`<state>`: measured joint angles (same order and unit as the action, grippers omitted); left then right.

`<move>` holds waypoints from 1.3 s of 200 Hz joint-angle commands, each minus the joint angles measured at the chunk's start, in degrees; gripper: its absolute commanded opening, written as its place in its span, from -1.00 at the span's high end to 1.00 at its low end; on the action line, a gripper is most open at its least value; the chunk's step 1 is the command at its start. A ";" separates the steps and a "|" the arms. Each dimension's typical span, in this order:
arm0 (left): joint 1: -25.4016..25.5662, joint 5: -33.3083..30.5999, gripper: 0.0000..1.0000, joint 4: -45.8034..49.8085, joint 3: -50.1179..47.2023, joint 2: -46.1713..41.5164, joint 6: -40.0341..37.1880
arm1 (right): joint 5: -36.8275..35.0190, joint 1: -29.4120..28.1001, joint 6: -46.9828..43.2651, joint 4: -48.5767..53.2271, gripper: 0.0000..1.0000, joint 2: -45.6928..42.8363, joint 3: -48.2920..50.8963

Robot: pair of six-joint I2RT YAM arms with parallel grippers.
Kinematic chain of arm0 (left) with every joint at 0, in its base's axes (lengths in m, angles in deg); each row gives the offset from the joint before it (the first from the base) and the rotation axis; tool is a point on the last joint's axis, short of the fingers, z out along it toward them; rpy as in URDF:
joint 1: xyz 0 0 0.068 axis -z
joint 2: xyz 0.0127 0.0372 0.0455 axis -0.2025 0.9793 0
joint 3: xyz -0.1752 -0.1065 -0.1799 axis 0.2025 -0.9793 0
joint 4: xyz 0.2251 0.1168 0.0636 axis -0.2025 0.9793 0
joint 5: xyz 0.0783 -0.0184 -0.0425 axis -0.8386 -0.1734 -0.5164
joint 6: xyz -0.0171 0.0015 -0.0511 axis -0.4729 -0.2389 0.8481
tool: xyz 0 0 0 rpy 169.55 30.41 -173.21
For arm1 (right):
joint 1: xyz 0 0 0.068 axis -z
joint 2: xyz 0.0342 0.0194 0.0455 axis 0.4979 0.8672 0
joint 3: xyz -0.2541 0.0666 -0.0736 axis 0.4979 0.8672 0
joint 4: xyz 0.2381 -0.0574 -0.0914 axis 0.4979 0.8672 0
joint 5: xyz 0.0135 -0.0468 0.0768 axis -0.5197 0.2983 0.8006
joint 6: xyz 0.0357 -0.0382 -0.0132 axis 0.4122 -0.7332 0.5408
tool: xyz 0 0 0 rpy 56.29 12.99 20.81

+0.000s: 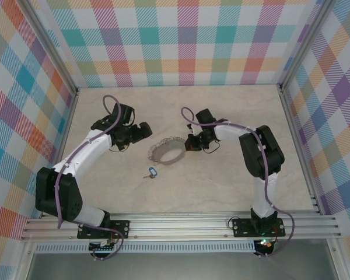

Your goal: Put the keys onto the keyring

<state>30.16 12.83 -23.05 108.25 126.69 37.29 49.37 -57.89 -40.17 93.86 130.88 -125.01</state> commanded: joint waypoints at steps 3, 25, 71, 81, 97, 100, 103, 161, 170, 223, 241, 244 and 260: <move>1.16 1.86 -0.97 -1.09 0.47 1.31 -0.31 | -1.84 0.41 1.26 -1.12 0.99 0.71 -0.89; 1.30 2.56 -0.98 -1.20 1.23 2.17 -0.77 | -3.38 0.52 2.07 -0.98 0.86 0.84 -1.04; 1.30 3.77 -0.98 -1.45 3.38 4.41 -1.30 | -4.39 0.63 3.68 -1.69 0.18 -0.33 -0.57; 1.30 3.82 -0.98 -1.51 3.80 4.69 -1.31 | -5.05 0.76 4.16 -2.12 0.05 -1.61 0.26; 1.30 3.94 -0.98 -1.38 4.59 5.26 -1.34 | -6.05 0.96 5.09 -2.48 -0.08 -3.93 1.51; 1.30 3.98 -0.98 -1.38 4.73 5.41 -1.36 | -6.28 0.96 5.26 -2.53 -0.10 -4.41 1.77; 1.30 3.99 -0.98 -1.32 4.80 5.47 -1.39 | -6.54 0.96 5.45 -2.53 -0.11 -4.84 2.02; 1.38 4.83 -0.98 -2.01 4.49 5.49 -1.35 | -7.63 0.96 8.22 -3.49 -0.04 -7.53 5.71; 1.38 5.00 -0.98 -2.23 4.36 5.53 -1.26 | -6.89 0.95 8.42 -3.78 0.00 -7.19 5.58; 1.56 6.36 -0.98 -2.63 4.30 6.34 -0.45 | -4.82 0.84 9.28 -4.69 0.14 -5.09 4.54; 1.73 6.28 -0.98 -2.40 4.66 6.45 -0.44 | -4.19 0.79 9.11 -4.45 0.18 -4.19 3.91; 1.73 6.20 -0.98 -2.37 4.71 6.45 -0.43 | -4.22 0.79 9.04 -4.41 0.18 -4.06 3.82; 1.73 6.06 -0.98 -2.23 4.92 6.46 -0.41 | -4.00 0.65 8.85 -4.29 0.19 -3.43 3.60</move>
<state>30.82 18.03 -25.47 111.81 132.88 36.60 43.73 -57.15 -31.56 89.99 125.68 -119.90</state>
